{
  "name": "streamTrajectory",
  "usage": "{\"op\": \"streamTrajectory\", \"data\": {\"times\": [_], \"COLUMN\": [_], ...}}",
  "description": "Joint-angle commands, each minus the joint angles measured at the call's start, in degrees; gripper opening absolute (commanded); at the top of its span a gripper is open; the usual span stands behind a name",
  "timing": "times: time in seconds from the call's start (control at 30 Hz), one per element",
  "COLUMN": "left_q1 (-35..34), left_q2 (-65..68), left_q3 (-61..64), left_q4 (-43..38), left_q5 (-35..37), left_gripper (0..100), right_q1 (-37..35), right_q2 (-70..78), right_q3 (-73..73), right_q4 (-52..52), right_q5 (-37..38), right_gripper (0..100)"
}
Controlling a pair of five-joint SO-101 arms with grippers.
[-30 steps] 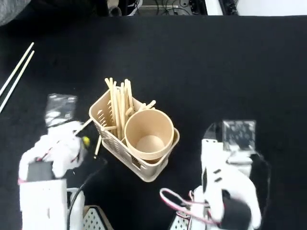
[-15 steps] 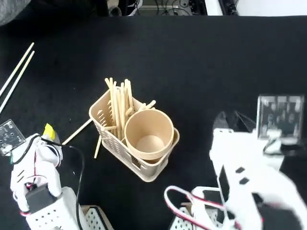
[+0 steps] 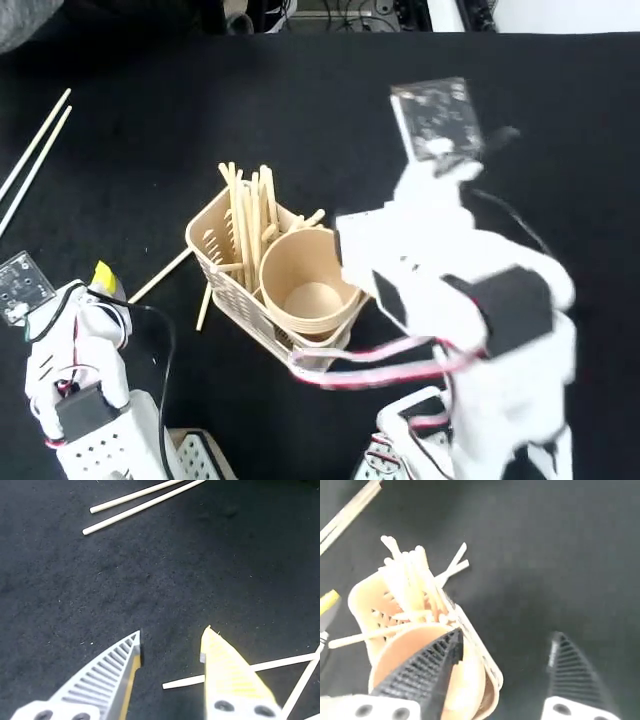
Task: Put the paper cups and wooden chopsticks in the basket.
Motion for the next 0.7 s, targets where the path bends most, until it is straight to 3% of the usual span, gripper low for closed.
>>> {"op": "streamTrajectory", "data": {"times": [0.0, 0.5, 0.57, 0.67], "left_q1": [-0.2, -0.1, -0.1, -0.1], "left_q2": [-0.4, -0.4, -0.4, -0.4], "left_q3": [-0.2, -0.2, -0.2, -0.1], "left_q4": [-0.9, -0.6, -0.6, -0.6], "left_q5": [0.2, -2.1, -2.2, -2.2], "left_gripper": [20, 20, 20, 20], "right_q1": [-1.2, -1.3, -1.2, -1.2], "right_q2": [3.1, 6.5, 6.5, 6.3], "right_q3": [4.4, 20.2, 21.6, 20.9], "right_q4": [2.1, 2.1, 2.0, 1.0], "right_q5": [-0.6, 4.5, 4.5, 6.2], "right_gripper": [30.9, 29.6, 23.5, 6.1]}}
